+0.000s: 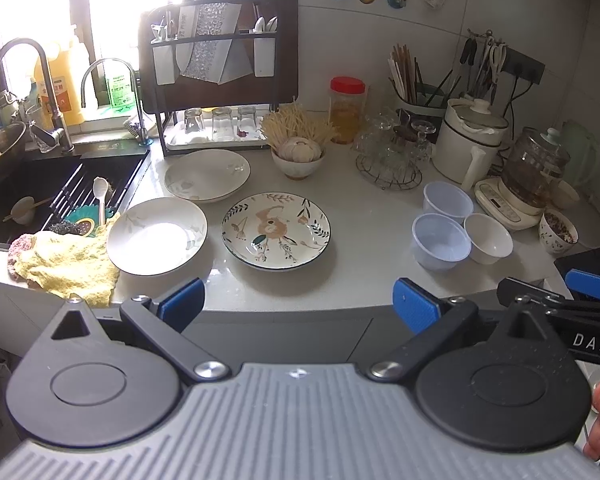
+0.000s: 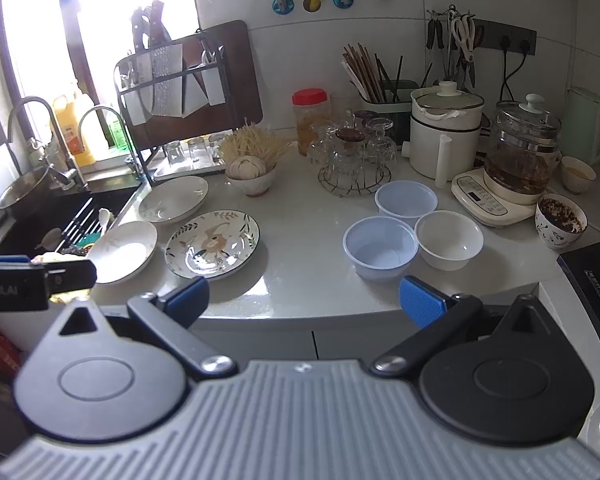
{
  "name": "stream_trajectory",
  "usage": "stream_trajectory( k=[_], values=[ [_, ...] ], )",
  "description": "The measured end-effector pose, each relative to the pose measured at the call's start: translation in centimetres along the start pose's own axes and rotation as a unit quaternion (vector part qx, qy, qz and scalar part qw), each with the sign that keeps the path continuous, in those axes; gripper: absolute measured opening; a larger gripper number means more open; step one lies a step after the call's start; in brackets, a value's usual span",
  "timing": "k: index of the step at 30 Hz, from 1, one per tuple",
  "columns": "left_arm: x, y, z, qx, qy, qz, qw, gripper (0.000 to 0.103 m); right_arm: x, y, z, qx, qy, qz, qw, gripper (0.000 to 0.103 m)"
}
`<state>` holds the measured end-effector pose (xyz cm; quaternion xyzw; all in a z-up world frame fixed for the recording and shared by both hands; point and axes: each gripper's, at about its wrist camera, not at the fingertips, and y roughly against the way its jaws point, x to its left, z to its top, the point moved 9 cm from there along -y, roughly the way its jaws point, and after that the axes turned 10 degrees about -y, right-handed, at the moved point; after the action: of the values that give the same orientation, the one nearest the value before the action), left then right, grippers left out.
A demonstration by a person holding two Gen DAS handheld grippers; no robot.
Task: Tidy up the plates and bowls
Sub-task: 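Move both grippers toward the white orange-rimmed bowls beside the sink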
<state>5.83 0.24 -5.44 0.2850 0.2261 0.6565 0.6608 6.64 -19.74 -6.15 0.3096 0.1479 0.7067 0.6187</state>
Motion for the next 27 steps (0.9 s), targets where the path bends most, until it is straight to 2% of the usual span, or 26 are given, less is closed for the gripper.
stream_trajectory(
  k=[16, 27],
  values=[
    [-0.9, 0.0, -1.4, 0.007, 0.018, -0.007, 0.9998, 0.102, -0.2, 0.3, -0.3, 0.003, 0.002, 0.007, 1.0, 0.103],
    [-1.1, 0.1, -1.7, 0.009, 0.005, -0.005, 0.9999, 0.102, -0.3, 0.5, -0.7, 0.005, -0.005, 0.008, 1.0, 0.103]
  ],
)
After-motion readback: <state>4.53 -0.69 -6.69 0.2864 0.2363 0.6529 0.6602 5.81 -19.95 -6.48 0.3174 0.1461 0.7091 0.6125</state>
